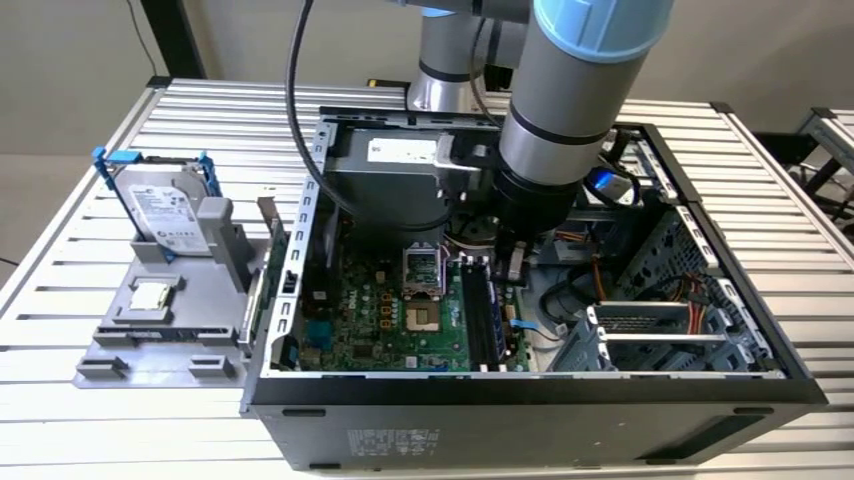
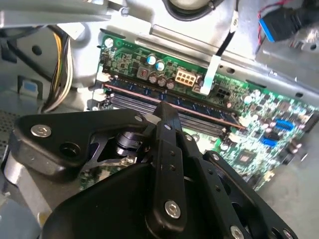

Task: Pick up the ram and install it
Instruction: 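Press down the ram until it locks into place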

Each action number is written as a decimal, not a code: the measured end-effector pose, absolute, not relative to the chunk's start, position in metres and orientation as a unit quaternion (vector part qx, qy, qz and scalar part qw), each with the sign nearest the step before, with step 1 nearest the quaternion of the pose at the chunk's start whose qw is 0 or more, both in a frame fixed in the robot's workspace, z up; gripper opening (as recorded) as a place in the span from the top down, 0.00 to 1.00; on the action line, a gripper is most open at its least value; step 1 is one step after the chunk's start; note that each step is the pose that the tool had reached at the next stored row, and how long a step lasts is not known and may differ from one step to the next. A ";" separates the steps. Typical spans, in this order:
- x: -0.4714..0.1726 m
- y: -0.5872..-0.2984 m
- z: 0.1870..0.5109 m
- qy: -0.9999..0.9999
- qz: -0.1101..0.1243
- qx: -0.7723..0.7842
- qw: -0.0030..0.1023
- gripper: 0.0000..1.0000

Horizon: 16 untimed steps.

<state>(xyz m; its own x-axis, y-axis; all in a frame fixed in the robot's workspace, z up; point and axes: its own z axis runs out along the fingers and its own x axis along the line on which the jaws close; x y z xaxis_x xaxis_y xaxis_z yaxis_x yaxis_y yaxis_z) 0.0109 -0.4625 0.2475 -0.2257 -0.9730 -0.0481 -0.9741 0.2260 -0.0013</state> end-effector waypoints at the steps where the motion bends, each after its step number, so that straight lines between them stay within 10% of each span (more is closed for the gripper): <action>1: 0.011 -0.463 0.248 0.779 0.014 -0.627 0.019 1.00; 16: 0.011 -0.464 0.245 0.719 0.013 -0.694 0.022 1.00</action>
